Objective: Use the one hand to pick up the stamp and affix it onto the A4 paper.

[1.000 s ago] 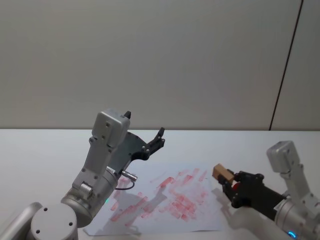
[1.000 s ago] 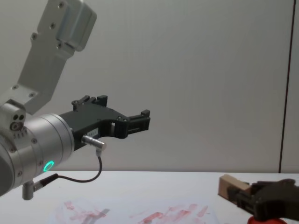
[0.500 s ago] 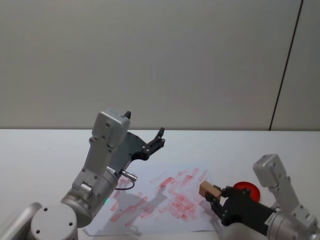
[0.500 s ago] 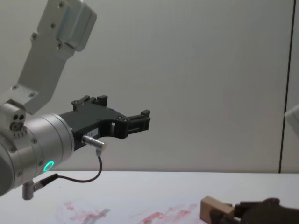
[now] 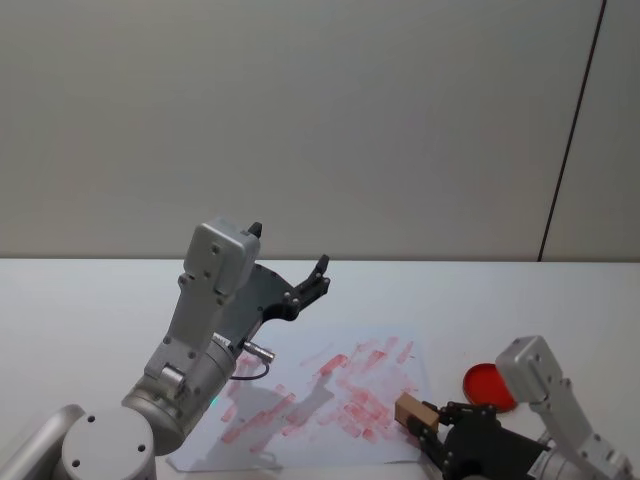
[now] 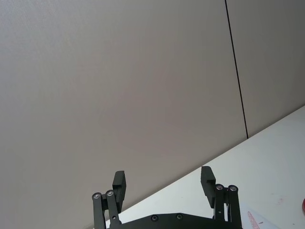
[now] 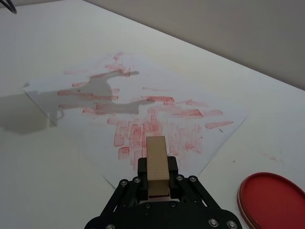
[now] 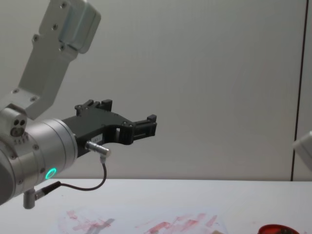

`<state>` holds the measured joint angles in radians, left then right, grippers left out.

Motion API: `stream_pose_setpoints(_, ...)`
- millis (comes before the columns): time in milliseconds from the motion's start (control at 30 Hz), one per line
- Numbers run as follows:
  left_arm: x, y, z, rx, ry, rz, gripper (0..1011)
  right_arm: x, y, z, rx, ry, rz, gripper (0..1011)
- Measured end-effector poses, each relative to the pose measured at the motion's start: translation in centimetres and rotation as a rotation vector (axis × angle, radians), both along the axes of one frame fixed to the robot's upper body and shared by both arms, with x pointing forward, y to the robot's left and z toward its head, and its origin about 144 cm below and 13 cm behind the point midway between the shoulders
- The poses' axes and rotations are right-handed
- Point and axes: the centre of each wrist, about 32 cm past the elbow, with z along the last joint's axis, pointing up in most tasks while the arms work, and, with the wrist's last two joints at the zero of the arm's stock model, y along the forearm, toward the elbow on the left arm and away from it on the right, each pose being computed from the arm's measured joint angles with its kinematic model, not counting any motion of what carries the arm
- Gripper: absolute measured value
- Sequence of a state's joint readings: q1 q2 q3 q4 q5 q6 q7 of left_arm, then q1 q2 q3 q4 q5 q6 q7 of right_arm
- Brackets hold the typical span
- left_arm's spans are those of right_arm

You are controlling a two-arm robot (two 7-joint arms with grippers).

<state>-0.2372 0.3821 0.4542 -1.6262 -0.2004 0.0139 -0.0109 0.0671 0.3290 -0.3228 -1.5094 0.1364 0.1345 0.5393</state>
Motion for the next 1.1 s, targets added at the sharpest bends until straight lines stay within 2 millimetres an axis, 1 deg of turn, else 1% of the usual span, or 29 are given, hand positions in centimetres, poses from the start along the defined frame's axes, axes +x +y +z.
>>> stream_pose_setpoints(267, 0.00, 0.00, 0.00, 0.000, 0.000, 0.000, 1002, -0.09, -0.12, -0.55, -0.030, 0.012, 0.001, 216)
stream_pose_setpoints(733, 0.00, 0.00, 0.00, 0.000, 0.000, 0.000, 1002, 0.11, -0.11, -0.74, -0.067, 0.014, 0.013, 216)
stream_pose_setpoints(1100, 0.00, 0.00, 0.00, 0.000, 0.000, 0.000, 1002, 0.03, -0.08, -0.65, -0.044, 0.018, 0.002, 216)
